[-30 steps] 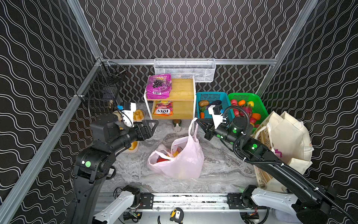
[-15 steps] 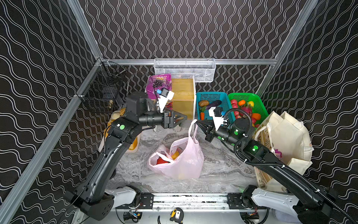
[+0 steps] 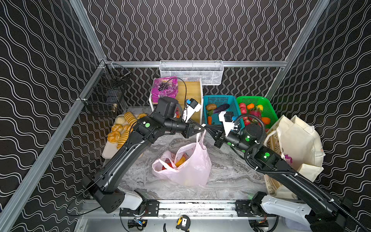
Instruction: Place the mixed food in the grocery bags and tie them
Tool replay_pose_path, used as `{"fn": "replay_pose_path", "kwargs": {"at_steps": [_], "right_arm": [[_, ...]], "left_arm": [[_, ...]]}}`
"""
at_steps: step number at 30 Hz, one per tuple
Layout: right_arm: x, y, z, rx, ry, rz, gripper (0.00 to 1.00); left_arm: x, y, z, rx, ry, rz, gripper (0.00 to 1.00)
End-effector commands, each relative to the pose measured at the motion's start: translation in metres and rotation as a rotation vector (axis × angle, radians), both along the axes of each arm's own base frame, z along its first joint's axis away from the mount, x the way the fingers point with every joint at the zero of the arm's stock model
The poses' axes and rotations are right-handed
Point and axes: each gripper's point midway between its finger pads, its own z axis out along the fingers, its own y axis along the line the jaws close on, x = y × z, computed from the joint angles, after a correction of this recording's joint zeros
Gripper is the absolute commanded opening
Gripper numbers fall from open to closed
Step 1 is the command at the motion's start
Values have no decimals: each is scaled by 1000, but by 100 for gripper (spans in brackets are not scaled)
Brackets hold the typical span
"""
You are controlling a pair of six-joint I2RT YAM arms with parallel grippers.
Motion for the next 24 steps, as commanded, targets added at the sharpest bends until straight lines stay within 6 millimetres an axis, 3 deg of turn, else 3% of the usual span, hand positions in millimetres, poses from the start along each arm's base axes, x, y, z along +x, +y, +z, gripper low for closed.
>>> {"fn": "replay_pose_path", "kwargs": {"at_steps": [1, 3, 5, 7, 9, 12, 17, 22, 24], "right_arm": [[-2, -3, 1, -9, -29, -5, 15], [0, -8, -8, -24, -26, -36, 37], [-2, -13, -24, -28, -15, -49, 53], [-19, -10, -30, -1, -11, 33, 72], [-40, 1, -31, 18, 34, 170, 84], [-59, 17, -30, 4, 62, 306, 93], [-57, 26, -38, -55, -46, 328, 98], [-30, 18, -39, -138, -154, 173, 99], [-29, 15, -37, -157, -191, 159, 99]], "left_arm": [[6, 5, 13, -28, -57, 49, 0], [5, 8, 23, -54, -71, 75, 0], [4, 11, 34, -92, -78, 92, 0], [0, 12, 42, -118, -84, 90, 0], [-2, 11, 43, -124, -69, 79, 0], [-3, 7, 38, -115, -44, 58, 0], [-5, 4, 37, -123, -41, 32, 0], [-15, 4, 44, -119, -68, -24, 0], [-21, 4, 43, -109, -75, -60, 0]]}}
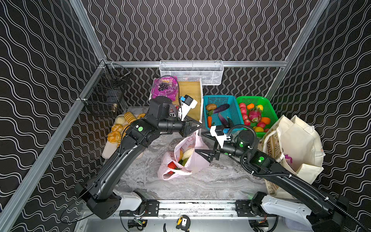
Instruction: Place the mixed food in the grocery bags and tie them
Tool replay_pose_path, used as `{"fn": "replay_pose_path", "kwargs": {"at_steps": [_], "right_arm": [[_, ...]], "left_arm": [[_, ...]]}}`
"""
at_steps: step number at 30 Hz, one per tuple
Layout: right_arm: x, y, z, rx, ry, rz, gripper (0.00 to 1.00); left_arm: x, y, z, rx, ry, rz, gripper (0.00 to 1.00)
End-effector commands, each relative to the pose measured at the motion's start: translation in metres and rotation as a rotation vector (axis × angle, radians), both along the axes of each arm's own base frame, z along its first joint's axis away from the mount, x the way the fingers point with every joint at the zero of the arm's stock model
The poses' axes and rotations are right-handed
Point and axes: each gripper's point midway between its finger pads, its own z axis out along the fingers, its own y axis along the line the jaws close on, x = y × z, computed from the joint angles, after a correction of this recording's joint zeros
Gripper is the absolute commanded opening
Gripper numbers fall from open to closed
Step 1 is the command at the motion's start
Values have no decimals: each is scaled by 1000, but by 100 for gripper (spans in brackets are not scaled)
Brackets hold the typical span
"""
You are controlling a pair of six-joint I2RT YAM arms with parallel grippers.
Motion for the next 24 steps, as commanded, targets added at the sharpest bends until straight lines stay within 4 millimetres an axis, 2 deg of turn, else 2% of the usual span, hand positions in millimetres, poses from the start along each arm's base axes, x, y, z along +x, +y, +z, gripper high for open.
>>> {"fn": "replay_pose_path", "kwargs": {"at_steps": [1, 4, 10, 15, 19, 24], "right_arm": [[4, -4, 10, -34, -139, -22, 99], [-7, 2, 9, -52, -145, 84, 99], [-9, 10, 10, -12, -86, 192, 94], [2, 10, 7, 48, -1, 206, 81], [8, 5, 13, 109, 94, 225, 62], [18, 1, 9, 176, 179, 146, 52]], "left_arm": [[-15, -3, 7, -9, -49, -103, 0], [-28, -6, 8, -11, -52, -194, 0], [-38, -8, 11, 19, -59, -285, 0], [-40, -10, 16, -14, -72, -306, 0], [-34, -8, 14, 3, -74, -263, 0], [-22, -9, 8, 10, -67, -198, 0]]}}
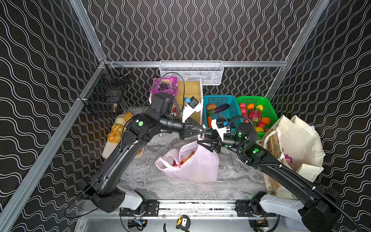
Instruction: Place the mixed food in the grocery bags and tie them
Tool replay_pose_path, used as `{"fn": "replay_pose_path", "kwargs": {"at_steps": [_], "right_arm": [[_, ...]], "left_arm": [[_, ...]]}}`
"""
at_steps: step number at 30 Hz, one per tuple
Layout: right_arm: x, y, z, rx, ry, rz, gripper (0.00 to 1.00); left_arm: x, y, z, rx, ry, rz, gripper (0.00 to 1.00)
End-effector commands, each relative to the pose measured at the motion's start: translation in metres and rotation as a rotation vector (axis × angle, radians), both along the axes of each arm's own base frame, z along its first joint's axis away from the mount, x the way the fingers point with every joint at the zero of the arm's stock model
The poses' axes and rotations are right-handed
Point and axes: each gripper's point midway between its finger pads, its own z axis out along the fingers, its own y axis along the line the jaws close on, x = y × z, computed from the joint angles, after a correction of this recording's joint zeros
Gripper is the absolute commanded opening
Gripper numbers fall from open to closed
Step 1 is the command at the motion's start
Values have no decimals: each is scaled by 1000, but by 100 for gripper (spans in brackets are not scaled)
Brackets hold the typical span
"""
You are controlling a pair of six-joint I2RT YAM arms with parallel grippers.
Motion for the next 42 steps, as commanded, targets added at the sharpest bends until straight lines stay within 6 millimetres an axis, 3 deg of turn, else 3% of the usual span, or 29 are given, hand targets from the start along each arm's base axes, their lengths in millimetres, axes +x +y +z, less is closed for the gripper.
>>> {"fn": "replay_pose_path", "kwargs": {"at_steps": [1, 4, 7, 13, 16, 22, 31, 34, 35, 37, 42], "right_arm": [[6, -3, 14, 90, 62, -42, 49], [8, -2, 13, 120, 112, -48, 47], [6, -1, 13, 138, 111, -48, 55], [-1, 6, 9, 116, 84, -4, 58], [-7, 9, 10, 116, 55, 33, 65], [2, 7, 11, 111, 7, -18, 68], [-12, 7, 13, 132, 50, 58, 27], [-15, 4, 10, 135, 63, 54, 7], [-14, 3, 9, 135, 71, 47, 5], [-12, 1, 7, 132, 91, 28, 5], [1, -7, 0, 127, 125, -65, 3]], "left_arm": [[6, -1, 8, -37, -30, 29, 0], [8, -4, 10, -65, -26, 30, 0], [10, -5, 10, -66, -22, 41, 0], [8, -6, 10, -75, -12, 25, 0], [5, -6, 12, -82, -8, 11, 0], [1, -6, 12, -81, 2, -15, 0], [9, 0, 9, -50, -36, 58, 0], [16, 3, 0, -14, -38, 102, 0], [16, 3, -3, -3, -33, 106, 8], [17, 5, -8, 16, -27, 116, 41], [9, 21, -9, 56, -92, 141, 59]]}}
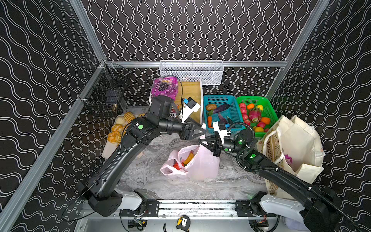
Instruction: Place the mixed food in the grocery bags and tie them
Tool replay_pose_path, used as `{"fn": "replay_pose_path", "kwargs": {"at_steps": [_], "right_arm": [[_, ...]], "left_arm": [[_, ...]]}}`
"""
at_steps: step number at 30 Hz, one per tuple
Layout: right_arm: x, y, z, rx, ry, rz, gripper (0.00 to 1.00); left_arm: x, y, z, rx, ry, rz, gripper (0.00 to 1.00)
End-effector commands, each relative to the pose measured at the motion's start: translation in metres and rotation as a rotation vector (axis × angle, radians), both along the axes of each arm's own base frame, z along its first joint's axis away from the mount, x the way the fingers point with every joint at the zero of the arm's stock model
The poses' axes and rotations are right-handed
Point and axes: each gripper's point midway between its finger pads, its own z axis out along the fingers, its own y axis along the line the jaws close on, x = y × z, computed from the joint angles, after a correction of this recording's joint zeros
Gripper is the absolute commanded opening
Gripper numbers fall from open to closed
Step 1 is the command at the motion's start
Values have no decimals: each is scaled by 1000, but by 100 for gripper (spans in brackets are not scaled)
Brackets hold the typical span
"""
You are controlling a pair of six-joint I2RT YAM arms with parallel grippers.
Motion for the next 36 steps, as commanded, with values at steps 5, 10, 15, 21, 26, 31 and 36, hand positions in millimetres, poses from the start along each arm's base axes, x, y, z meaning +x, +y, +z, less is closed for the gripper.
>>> {"fn": "replay_pose_path", "kwargs": {"at_steps": [5, 10, 15, 21, 26, 31, 36], "right_arm": [[41, -20, -7, 5, 94, -207, 2], [53, -23, -17, -21, 132, -244, 1], [60, -21, -19, -20, 150, -254, 1], [67, -20, -22, -37, 170, -275, 1], [67, -20, -23, -39, 172, -281, 1], [67, -21, -23, -35, 173, -286, 1], [65, -22, -22, -41, 166, -285, 1]], "left_arm": [[-33, 31, -1, 74, -190, -50, 67], [-71, 53, -21, 155, -289, -186, 68], [-84, 67, -36, 266, -396, -284, 69], [-99, 57, -29, 239, -456, -381, 71], [-97, 40, -53, 350, -483, -424, 71], [-88, 26, -73, 476, -528, -432, 71], [-72, 14, -78, 547, -560, -383, 58]]}}
